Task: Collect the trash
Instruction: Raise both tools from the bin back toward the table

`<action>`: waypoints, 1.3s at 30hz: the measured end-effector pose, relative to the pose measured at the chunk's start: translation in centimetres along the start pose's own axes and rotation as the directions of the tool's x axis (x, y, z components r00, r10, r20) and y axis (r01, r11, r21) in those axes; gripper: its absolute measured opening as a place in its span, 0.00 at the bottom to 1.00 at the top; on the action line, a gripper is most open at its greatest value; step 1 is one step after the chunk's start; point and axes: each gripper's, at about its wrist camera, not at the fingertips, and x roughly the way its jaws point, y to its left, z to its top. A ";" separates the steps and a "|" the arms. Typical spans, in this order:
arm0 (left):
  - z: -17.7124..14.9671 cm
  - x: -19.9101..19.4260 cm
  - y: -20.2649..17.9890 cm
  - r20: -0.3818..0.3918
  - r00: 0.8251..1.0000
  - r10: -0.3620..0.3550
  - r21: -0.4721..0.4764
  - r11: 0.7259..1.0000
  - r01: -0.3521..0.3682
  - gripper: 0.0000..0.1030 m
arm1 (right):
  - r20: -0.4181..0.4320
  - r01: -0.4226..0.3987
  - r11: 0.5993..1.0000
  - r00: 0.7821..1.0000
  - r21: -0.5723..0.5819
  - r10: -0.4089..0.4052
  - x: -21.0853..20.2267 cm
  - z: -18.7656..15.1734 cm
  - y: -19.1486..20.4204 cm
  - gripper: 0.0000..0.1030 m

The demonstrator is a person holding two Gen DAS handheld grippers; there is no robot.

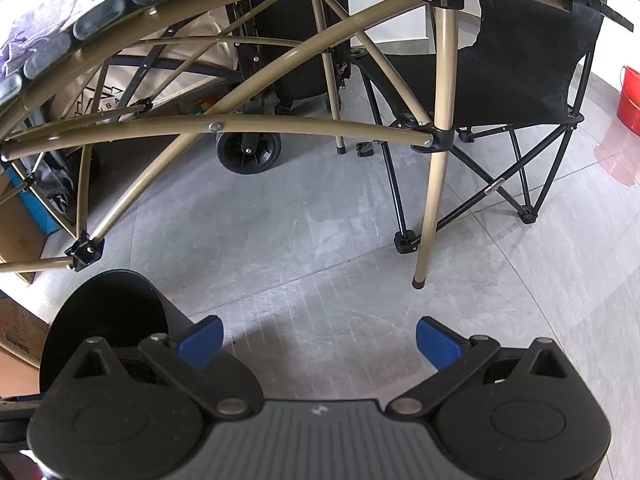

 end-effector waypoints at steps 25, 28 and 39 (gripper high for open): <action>-0.3 -5.0 3.2 0.070 0.997 -0.022 -0.024 0.999 0.024 1.00 | 0.063 -0.034 0.999 0.997 -0.042 0.036 -4.2 1.0 2.9 1.00; -0.3 -6.3 3.8 0.083 0.996 -0.024 -0.011 1.000 0.025 1.00 | 0.086 -0.041 0.997 0.995 -0.060 0.046 -5.9 1.3 3.2 1.00; 0.5 -11.8 6.2 0.130 0.991 -0.040 0.028 0.999 0.037 1.00 | 0.136 -0.084 0.989 0.986 -0.124 0.101 -11.7 3.1 5.2 1.00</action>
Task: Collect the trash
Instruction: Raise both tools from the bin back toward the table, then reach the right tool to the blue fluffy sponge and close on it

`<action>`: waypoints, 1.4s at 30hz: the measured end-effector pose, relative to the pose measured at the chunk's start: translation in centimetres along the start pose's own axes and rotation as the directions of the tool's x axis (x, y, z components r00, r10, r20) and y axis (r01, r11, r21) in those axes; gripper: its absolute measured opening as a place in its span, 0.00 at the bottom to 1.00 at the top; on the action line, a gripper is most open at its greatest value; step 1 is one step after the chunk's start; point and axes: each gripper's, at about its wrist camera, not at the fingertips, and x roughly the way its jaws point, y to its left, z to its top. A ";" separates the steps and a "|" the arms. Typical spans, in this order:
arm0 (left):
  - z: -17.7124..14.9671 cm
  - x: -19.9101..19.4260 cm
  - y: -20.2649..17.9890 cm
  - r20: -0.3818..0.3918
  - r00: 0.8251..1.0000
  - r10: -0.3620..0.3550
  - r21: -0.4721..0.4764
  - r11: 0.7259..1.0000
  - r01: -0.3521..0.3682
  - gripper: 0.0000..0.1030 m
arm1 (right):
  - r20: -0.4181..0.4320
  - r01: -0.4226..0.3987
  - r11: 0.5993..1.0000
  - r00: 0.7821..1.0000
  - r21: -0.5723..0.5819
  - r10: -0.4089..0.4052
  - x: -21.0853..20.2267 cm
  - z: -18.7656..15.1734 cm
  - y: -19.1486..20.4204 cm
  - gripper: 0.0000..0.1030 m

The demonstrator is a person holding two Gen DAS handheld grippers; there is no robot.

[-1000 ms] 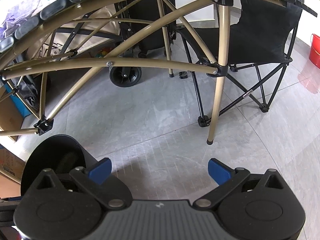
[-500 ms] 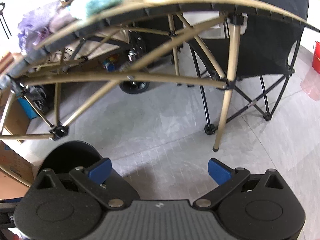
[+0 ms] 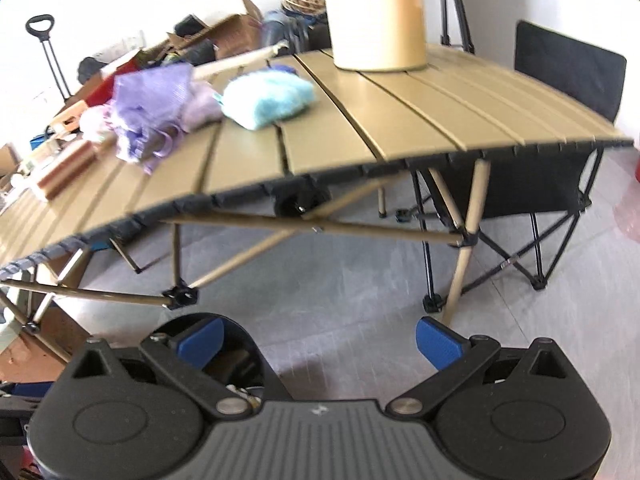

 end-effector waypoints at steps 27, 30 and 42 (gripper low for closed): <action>2.8 -7.9 3.6 0.242 0.970 -0.002 0.136 0.990 -0.032 1.00 | 0.190 -0.053 0.982 0.978 -0.179 0.087 -3.3 7.9 4.9 1.00; 4.2 -8.2 4.0 0.273 0.962 0.013 0.136 0.989 -0.053 1.00 | 0.208 -0.044 0.982 0.975 -0.181 0.082 -2.2 9.0 4.7 1.00; 9.1 -7.3 7.1 0.332 0.942 0.045 0.060 0.996 -0.069 1.00 | 0.234 0.016 0.980 0.972 -0.198 0.032 4.6 12.9 4.3 1.00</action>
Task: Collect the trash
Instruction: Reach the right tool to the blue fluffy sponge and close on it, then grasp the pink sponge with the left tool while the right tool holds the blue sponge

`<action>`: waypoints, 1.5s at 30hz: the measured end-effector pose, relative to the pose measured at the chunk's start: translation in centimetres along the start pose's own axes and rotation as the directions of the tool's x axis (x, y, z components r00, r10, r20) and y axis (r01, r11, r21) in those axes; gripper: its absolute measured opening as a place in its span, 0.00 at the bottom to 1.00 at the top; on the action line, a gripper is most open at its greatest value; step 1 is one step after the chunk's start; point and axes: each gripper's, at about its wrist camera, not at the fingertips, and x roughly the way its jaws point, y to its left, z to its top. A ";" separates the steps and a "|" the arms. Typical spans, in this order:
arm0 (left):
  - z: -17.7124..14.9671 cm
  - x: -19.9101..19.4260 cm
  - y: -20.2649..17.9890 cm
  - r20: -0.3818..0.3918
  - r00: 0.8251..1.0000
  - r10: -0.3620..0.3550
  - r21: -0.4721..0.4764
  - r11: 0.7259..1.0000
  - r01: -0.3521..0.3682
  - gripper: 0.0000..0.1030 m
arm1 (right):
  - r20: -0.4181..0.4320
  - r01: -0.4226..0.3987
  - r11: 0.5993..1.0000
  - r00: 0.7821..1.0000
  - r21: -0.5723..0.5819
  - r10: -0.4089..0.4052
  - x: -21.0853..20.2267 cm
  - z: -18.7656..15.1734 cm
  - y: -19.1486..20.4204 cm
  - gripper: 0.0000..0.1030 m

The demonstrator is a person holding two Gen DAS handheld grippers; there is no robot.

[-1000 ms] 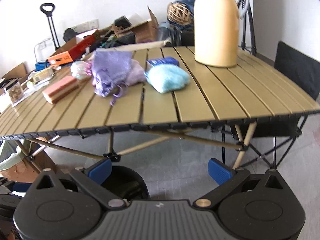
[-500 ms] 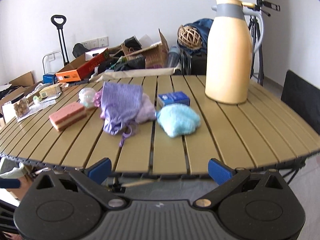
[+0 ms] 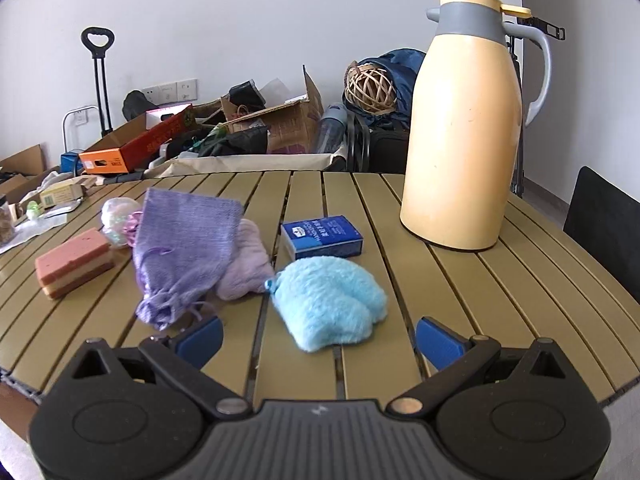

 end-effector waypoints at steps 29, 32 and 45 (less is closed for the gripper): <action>4.9 7.8 4.5 0.006 1.000 0.018 -0.061 0.998 -0.018 1.00 | 0.035 0.029 0.999 0.999 0.024 -0.030 5.5 0.6 0.5 0.67; 5.5 9.2 4.8 -0.004 1.000 0.007 -0.066 0.998 -0.007 1.00 | 0.056 0.015 1.000 0.998 0.010 -0.016 4.8 0.6 0.8 0.46; 8.1 13.3 5.0 -0.030 1.000 -0.007 -0.075 0.997 0.004 1.00 | 0.077 -0.009 1.000 0.997 -0.003 0.009 4.1 0.3 0.6 0.41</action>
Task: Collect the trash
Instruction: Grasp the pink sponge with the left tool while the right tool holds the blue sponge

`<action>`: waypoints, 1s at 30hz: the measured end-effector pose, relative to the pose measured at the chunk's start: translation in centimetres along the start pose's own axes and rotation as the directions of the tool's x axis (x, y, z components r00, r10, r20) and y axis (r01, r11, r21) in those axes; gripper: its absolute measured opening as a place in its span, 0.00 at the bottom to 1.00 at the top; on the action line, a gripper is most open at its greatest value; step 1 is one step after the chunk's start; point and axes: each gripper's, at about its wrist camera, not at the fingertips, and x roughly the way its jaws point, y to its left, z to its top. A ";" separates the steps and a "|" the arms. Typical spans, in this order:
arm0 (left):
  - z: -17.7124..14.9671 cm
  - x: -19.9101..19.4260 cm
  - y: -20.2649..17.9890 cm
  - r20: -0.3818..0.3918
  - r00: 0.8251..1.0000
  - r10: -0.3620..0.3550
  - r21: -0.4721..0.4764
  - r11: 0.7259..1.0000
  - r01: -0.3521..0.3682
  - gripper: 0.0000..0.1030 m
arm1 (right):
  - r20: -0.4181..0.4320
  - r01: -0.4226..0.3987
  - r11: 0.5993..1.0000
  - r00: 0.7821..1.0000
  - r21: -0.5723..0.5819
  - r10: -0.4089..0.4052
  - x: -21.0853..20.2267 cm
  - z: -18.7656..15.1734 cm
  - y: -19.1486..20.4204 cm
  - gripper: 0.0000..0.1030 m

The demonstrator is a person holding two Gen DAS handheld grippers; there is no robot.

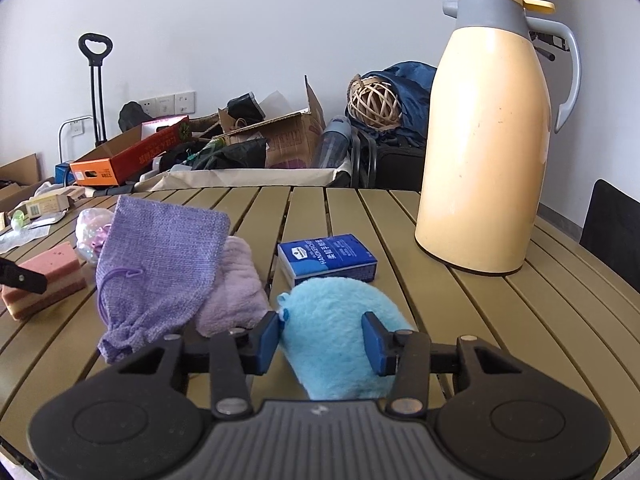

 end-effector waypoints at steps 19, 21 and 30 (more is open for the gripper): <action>-0.2 0.9 -1.1 0.010 0.999 -0.036 0.026 0.999 0.036 0.83 | 0.013 0.005 1.000 1.000 0.017 -0.005 -0.7 0.2 -0.6 0.86; -0.4 0.6 -1.3 0.019 0.999 -0.036 0.031 0.999 0.036 0.83 | 0.022 0.020 1.000 1.000 0.018 -0.020 -0.7 0.3 -0.8 0.92; -0.9 -1.0 -1.7 0.065 0.998 -0.027 0.047 0.999 0.023 0.83 | -0.105 0.024 0.999 0.994 0.043 -0.019 2.3 0.1 -1.2 0.96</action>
